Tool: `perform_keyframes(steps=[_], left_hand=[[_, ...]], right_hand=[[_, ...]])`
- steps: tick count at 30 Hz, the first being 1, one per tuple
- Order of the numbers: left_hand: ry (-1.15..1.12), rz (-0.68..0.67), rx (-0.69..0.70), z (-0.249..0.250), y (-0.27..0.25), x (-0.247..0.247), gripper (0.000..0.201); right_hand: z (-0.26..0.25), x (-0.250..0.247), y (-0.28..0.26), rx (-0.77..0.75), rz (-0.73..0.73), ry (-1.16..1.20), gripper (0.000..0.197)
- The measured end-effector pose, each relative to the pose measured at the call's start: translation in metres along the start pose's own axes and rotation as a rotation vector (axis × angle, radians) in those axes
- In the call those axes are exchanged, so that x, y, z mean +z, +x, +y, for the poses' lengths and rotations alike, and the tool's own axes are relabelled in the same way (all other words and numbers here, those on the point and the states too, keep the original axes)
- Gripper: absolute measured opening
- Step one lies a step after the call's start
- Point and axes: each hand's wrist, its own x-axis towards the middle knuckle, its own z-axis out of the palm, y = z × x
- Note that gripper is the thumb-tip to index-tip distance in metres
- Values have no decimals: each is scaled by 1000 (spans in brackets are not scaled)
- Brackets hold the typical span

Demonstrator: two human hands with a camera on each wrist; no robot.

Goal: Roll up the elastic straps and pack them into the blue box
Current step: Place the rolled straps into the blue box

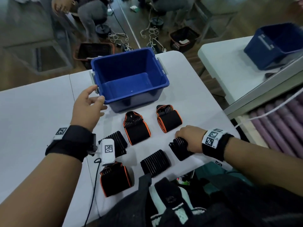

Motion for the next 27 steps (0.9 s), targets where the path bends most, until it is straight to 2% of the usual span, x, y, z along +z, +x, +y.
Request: perform_keyframes(steps=[8,12,14,21,25,27], left_hand=[[-30,56,-53,11,-2,9,30],[42,89,-26,14,-2,9,39],[40,118,-10,14,-4,9,41],[-4,153,-18,5,-25,5,39],[-45,175,-33,-1,-35,0,38],[-67,178,-44,-4,-40,-1,37]], right_hand=[[6,-13,-7,18,-15,129,30],[9,-35,-13,-10,8,239,44],[5,-58,-16,-54,52,289,47],[-38,-174,-11,-220,239,502,24],[-75,-223,23,-233,325,300,19],[-93,-238,48,-241,304,239,18]])
